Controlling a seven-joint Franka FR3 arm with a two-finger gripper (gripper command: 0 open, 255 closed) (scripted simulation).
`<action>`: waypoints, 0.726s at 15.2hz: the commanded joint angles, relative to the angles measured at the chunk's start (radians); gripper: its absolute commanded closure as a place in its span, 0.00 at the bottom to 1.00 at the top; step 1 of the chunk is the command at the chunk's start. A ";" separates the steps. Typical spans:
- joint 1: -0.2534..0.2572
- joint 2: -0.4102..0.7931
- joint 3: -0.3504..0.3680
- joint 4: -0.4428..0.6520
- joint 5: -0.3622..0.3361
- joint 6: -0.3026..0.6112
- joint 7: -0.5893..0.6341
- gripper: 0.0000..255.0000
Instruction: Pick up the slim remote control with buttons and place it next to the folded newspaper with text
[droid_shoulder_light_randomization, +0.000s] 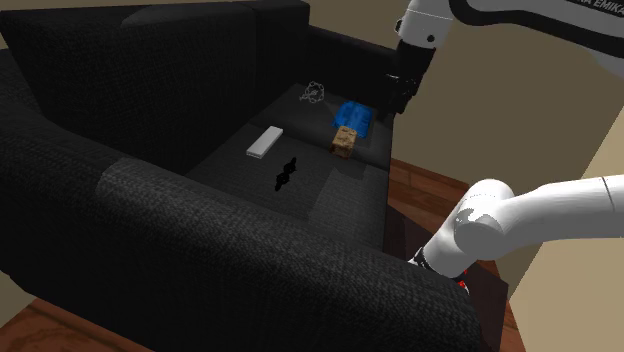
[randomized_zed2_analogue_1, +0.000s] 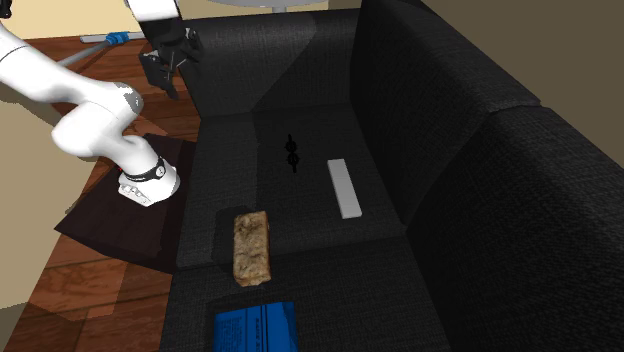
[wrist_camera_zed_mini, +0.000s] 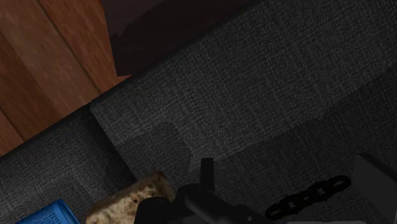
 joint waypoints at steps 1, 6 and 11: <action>0.000 0.000 0.000 0.000 0.000 0.000 0.000 0.00; -0.029 0.143 0.067 0.010 0.029 0.134 0.149 0.00; -0.058 0.310 0.124 0.058 0.033 0.254 0.298 0.00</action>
